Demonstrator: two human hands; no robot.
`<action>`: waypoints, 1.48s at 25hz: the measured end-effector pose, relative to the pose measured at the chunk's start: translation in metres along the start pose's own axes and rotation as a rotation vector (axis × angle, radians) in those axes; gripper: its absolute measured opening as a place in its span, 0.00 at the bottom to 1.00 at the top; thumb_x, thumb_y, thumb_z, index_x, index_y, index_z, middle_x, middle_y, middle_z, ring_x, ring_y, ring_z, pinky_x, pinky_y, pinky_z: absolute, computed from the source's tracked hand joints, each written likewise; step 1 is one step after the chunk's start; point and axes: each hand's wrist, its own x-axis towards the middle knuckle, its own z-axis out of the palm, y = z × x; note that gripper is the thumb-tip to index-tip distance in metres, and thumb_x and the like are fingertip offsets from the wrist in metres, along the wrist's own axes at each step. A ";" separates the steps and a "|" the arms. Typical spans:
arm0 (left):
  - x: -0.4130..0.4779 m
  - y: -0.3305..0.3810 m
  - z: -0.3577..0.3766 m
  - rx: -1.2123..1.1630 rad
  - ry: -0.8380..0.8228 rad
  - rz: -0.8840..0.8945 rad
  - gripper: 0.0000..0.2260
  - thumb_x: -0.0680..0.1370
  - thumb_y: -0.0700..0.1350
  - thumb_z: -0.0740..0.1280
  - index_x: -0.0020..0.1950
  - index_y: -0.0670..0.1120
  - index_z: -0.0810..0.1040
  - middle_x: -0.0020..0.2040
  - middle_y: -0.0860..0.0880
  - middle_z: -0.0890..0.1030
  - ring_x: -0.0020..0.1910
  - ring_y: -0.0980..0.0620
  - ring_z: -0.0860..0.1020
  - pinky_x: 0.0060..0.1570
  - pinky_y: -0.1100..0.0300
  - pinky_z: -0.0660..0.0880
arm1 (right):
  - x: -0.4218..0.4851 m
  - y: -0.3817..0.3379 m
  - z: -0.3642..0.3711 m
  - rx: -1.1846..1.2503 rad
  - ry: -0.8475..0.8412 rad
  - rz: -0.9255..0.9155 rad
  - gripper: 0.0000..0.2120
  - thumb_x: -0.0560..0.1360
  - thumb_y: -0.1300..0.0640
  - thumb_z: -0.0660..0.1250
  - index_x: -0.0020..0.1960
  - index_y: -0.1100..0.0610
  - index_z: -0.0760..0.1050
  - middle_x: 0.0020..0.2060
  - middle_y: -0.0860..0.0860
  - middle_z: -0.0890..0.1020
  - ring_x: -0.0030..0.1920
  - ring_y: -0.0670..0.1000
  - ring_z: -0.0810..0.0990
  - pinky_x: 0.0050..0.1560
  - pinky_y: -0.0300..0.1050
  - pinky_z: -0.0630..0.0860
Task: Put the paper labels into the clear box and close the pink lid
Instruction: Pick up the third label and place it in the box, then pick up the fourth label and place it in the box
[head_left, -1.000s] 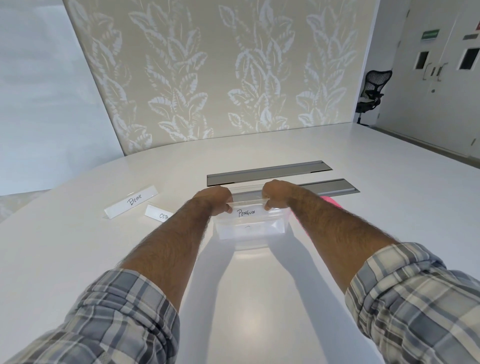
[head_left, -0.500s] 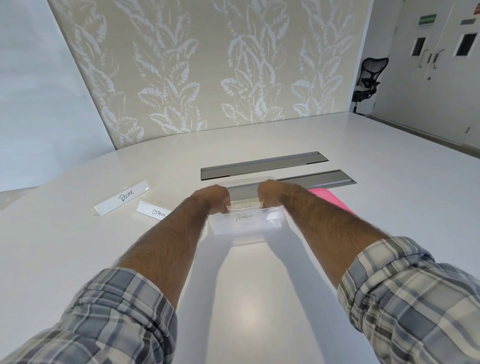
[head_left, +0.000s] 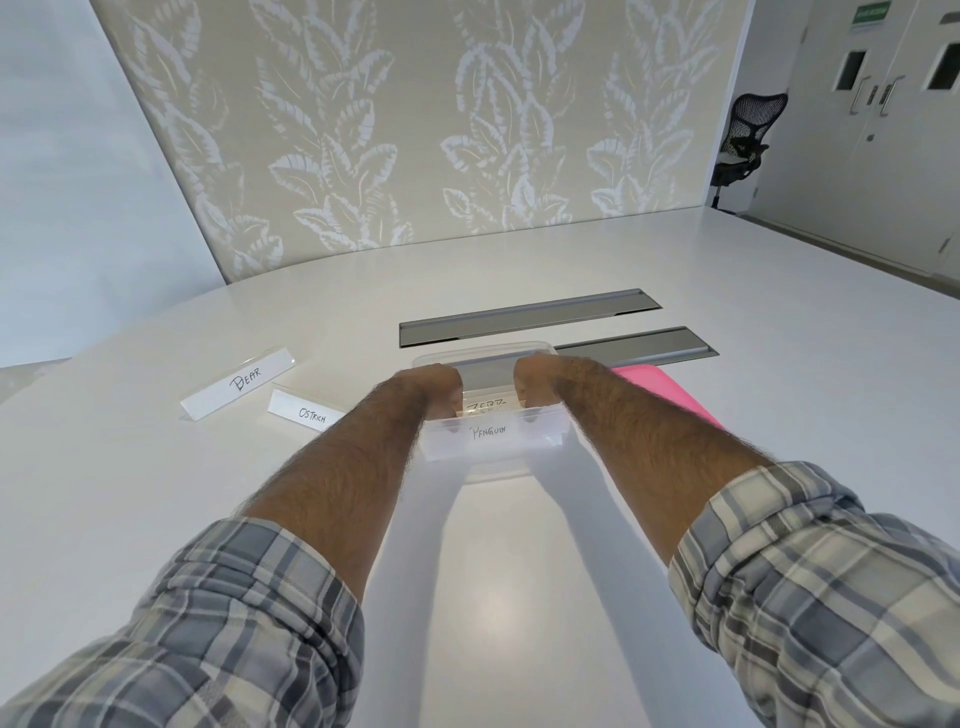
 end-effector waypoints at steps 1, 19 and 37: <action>0.001 0.000 0.000 0.001 -0.014 0.003 0.12 0.72 0.48 0.75 0.54 0.46 0.85 0.52 0.48 0.85 0.52 0.47 0.80 0.52 0.54 0.77 | 0.001 0.000 0.000 -0.001 -0.006 0.005 0.22 0.72 0.51 0.74 0.29 0.53 0.64 0.35 0.51 0.74 0.43 0.52 0.73 0.60 0.46 0.73; -0.029 -0.029 -0.003 -0.226 0.316 -0.020 0.16 0.77 0.62 0.64 0.50 0.53 0.83 0.47 0.56 0.83 0.49 0.51 0.80 0.44 0.56 0.76 | -0.008 0.001 -0.015 0.246 0.190 0.059 0.09 0.73 0.55 0.70 0.48 0.61 0.80 0.48 0.54 0.84 0.51 0.56 0.82 0.51 0.49 0.80; -0.152 -0.212 0.024 -0.154 0.382 -0.256 0.29 0.84 0.61 0.52 0.82 0.50 0.54 0.83 0.48 0.45 0.82 0.48 0.45 0.78 0.50 0.46 | 0.030 -0.142 -0.076 0.330 0.380 -0.073 0.36 0.77 0.41 0.64 0.77 0.55 0.56 0.70 0.56 0.71 0.67 0.59 0.72 0.64 0.57 0.72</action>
